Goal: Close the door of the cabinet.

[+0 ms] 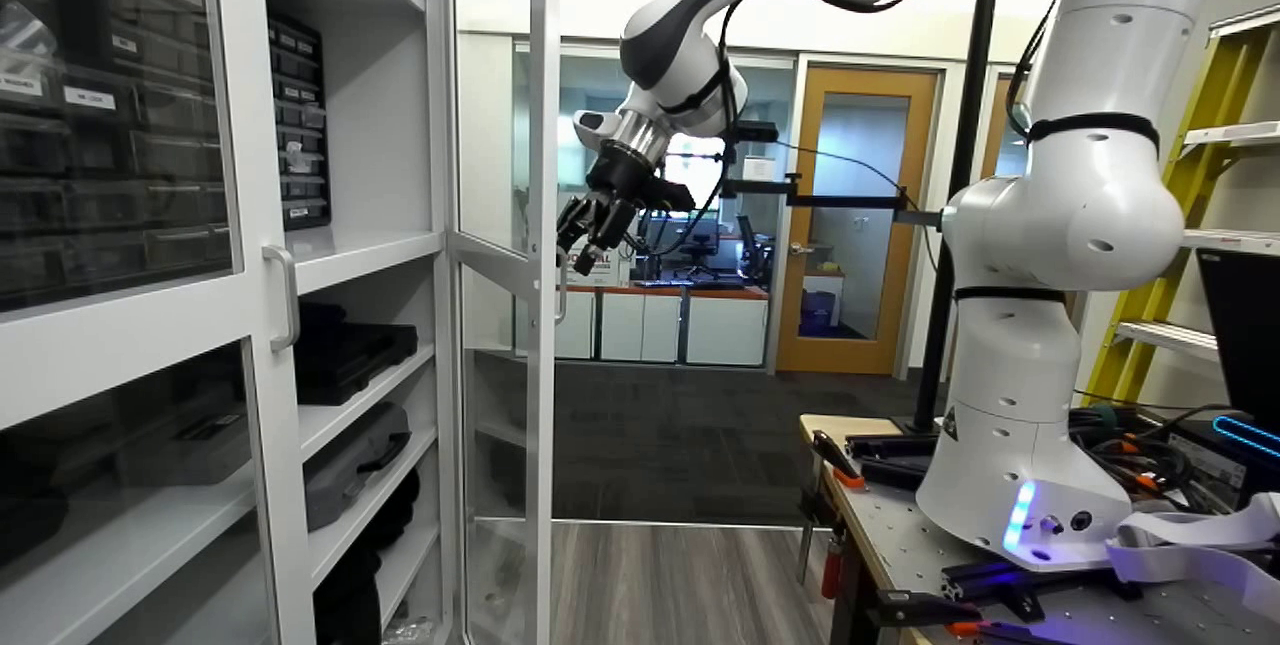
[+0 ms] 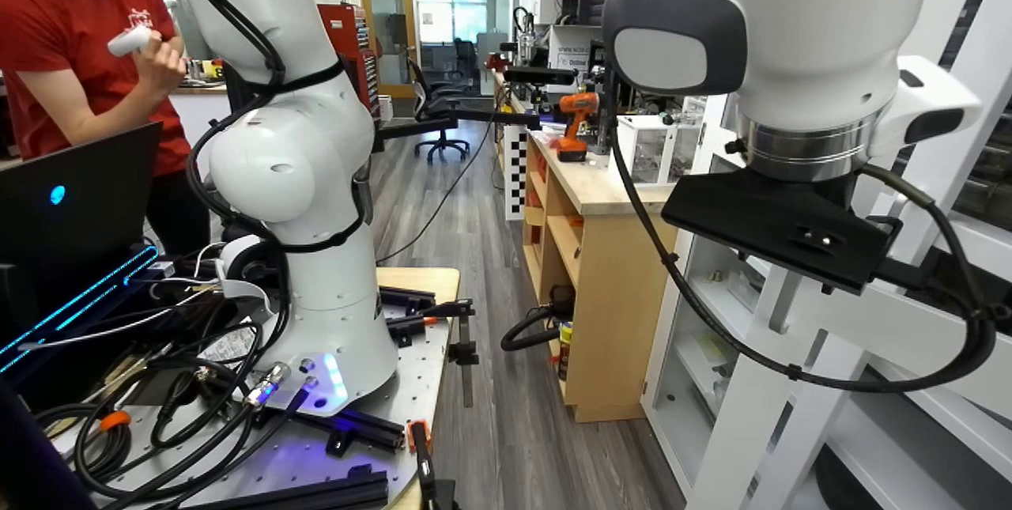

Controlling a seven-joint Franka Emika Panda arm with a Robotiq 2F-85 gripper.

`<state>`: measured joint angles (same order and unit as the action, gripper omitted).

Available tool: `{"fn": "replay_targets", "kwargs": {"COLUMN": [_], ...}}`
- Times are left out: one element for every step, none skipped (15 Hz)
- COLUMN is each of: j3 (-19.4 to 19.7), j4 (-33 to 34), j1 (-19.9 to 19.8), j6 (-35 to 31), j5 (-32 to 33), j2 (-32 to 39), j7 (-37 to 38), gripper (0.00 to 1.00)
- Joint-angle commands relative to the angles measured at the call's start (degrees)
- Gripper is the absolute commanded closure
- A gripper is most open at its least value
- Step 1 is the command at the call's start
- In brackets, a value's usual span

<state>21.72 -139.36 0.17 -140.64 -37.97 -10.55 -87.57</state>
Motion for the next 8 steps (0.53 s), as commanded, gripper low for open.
{"fn": "replay_targets", "kwargs": {"j3": [-1.83, -2.15, -2.42, -2.70, -2.97, -3.17, -3.32, -3.47], "j4": [1.60, 1.67, 1.75, 1.73, 1.73, 1.82, 1.89, 1.92], "j1": [-2.27, -2.61, -2.94, -3.31, -3.62, -3.95, -4.23, -4.50], "j6": [0.08, 0.07, 0.00, -0.21, -0.52, -0.57, -0.68, -0.84], "j5": [-3.31, -3.38, -3.29, -2.83, -2.45, -2.36, -2.25, -2.16], "j2": [1.40, 1.35, 1.27, 0.89, 0.58, 0.35, 0.09, -0.06], "j7": [-4.49, -4.95, -5.33, -5.33, -5.29, -5.50, -5.51, -5.47], "gripper": [0.47, 0.55, 0.61, 0.66, 0.74, 0.80, 0.87, 0.93]}}
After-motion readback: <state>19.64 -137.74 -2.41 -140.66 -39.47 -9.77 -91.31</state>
